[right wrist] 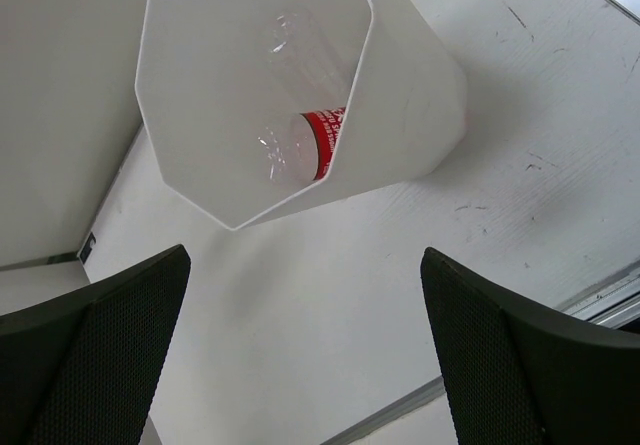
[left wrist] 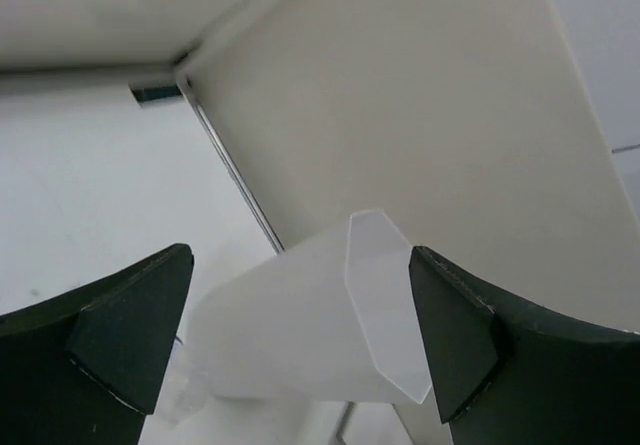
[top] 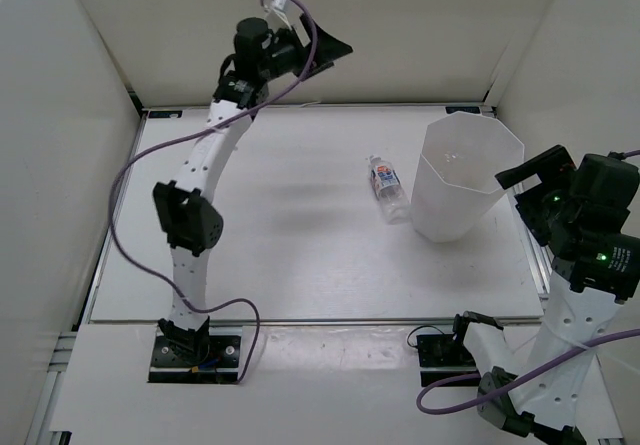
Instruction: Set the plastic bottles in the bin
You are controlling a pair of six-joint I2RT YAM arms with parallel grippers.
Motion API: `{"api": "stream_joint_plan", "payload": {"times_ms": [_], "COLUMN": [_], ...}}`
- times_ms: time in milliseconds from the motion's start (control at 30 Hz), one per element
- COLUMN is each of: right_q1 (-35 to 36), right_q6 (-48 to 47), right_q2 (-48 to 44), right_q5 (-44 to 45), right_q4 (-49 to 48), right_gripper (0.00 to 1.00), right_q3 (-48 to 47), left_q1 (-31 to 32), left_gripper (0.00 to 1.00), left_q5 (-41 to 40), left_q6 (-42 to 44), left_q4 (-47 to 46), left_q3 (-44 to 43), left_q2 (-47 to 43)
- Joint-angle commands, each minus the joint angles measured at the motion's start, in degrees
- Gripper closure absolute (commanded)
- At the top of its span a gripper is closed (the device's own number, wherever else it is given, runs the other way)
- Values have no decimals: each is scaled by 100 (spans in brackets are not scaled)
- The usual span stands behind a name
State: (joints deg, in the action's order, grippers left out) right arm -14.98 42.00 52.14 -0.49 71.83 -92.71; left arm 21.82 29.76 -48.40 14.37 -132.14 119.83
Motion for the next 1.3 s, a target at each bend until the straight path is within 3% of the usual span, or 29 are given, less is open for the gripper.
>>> {"api": "stream_joint_plan", "payload": {"times_ms": [0,167,333,533,800,1033,1267], "right_q1": [13,13,13,13,13,13,13], "right_q6": [19,-104,-104,-157,-262,-315,-516], "right_q2": [-55,-55,-3,-2,-2,-2,-54], "right_q5": [-83,76,199,199,444,374,252], "right_q4": [-284,-337,-389,-389,-266,-214,-91], "right_gripper": [0,0,0,0,0,0,0], "right_q3": [86,-28,25,191,244,349,463], "left_q1": [156,94,488,814,1192,1474,1588], "left_gripper": [0,0,0,0,0,0,0], "left_q5": [1454,1340,1023,971,146,-601,-403], "left_q6": [-1204,-1382,-741,-383,629,788,841], "left_q4": [356,356,795,1041,2297,2597,2720], "left_q3": [-339,441,505,294,-110,-427,-436], "left_q2": [1364,1587,1762,2159,2501,2764,2993]}}
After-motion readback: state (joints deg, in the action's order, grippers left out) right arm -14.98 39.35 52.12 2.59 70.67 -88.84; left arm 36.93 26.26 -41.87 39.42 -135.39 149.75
